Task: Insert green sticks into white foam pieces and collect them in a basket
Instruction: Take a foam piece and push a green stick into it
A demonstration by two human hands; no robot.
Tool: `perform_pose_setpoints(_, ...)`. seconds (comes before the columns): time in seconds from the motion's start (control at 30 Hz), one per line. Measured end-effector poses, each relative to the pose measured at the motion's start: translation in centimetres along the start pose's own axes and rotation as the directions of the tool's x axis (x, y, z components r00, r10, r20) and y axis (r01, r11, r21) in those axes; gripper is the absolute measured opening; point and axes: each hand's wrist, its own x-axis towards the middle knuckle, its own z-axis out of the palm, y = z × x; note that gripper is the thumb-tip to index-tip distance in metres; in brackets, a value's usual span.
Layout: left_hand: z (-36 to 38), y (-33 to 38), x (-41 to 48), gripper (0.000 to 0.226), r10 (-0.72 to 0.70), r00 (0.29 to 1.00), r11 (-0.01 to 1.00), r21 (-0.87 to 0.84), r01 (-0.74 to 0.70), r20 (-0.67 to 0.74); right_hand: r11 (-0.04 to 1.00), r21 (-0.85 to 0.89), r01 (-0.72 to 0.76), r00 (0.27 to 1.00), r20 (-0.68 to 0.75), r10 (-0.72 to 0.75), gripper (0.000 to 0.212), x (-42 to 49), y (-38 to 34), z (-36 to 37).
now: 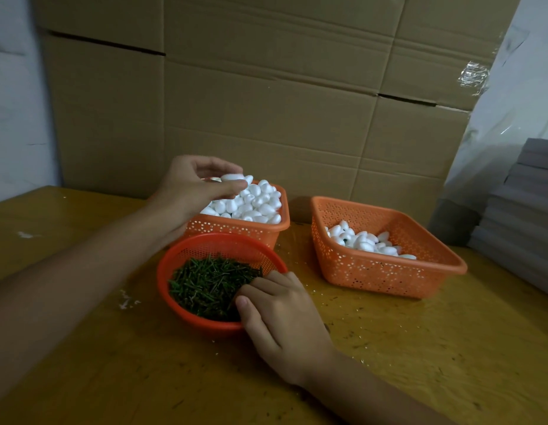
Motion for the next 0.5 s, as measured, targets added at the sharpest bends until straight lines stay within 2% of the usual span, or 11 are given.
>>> perform_pose_setpoints(0.2, -0.2, 0.1, -4.7, 0.029, -0.006, 0.988, 0.996, -0.092, 0.020, 0.154, 1.000, -0.003, -0.003, 1.000, 0.003, 0.003, 0.046, 0.0, -0.1, -0.2)
perform_pose_setpoints(0.4, -0.4, -0.4, -7.9, 0.055, -0.024, 0.962, 0.989, -0.137, 0.063, 0.271, 1.000, 0.007, 0.010, 1.000, -0.005, -0.010, 0.044, 0.1, -0.3, -0.4)
perform_pose_setpoints(0.5, -0.3, -0.8, -8.9, 0.043, 0.007, 0.961, 0.992, -0.123, 0.028, 0.275, 1.000, -0.010, 0.030, 0.999, -0.021, -0.030, 0.043, 0.1, -0.3, -0.4)
